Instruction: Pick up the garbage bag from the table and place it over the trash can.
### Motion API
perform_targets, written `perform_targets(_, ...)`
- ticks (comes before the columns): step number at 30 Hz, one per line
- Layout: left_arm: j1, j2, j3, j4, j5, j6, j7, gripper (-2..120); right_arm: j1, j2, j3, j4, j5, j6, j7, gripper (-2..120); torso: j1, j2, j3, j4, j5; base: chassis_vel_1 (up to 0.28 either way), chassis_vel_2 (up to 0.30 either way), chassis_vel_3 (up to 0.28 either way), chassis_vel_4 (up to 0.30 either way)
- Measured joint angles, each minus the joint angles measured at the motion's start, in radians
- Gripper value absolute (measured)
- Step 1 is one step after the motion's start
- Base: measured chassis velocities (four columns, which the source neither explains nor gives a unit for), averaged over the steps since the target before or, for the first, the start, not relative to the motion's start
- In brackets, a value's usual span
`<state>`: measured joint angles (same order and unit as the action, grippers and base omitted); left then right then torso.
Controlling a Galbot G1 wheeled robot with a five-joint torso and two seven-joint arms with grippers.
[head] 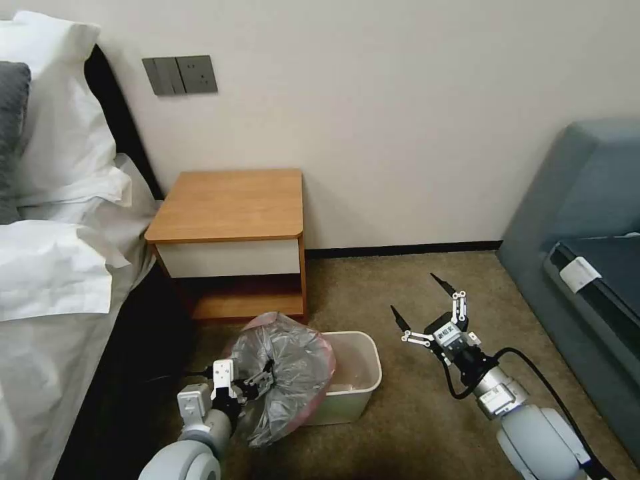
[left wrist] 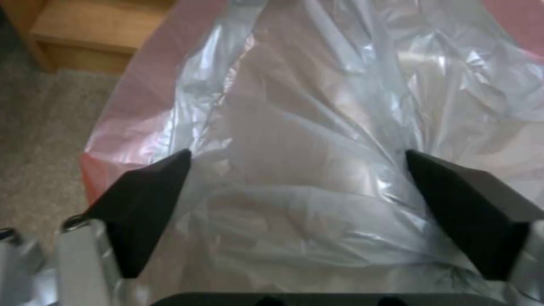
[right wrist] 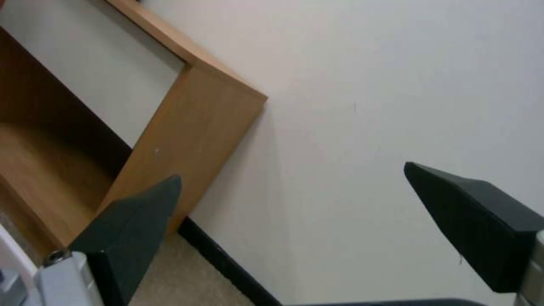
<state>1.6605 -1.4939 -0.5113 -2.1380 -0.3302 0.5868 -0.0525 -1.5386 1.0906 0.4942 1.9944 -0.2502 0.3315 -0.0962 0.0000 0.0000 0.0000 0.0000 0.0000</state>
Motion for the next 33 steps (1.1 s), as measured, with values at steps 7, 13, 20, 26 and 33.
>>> perform_targets(7,-0.015,-0.006,0.0,0.004,-0.002,0.054,0.022,93,0.001,-0.002,0.009,-0.004,0.002,0.007,0.001,100,0.0,0.0,0.0,0.0,0.0,0.0,0.0,0.0,0.0)
perform_targets(13,-0.023,-0.006,0.0,0.011,-0.002,0.068,0.033,70,0.007,-0.002,0.005,-0.005,0.002,0.006,0.002,100,0.0,0.0,0.0,0.0,0.0,0.0,0.0,0.0,0.0)
perform_targets(20,-0.022,-0.007,0.001,0.014,0.002,0.068,0.05,46,0.01,0.001,-0.002,-0.004,0.0,0.001,0.002,100,0.0,0.0,0.0,0.0,0.0,0.0,0.0,0.0,0.0)
perform_targets(26,-0.02,-0.009,0.006,0.015,0.015,0.068,0.052,27,0.008,0.001,-0.002,0.001,0.0,0.0,0.002,100,0.0,0.0,0.0,0.0,0.0,0.0,0.0,0.0,0.0)
perform_targets(33,-0.002,-0.012,0.008,0.015,0.071,0.042,0.068,9,0.004,0.0,0.001,0.007,0.001,0.0,0.003,100,0.0,0.0,0.0,0.0,0.0,0.0,0.0,0.0,0.0)
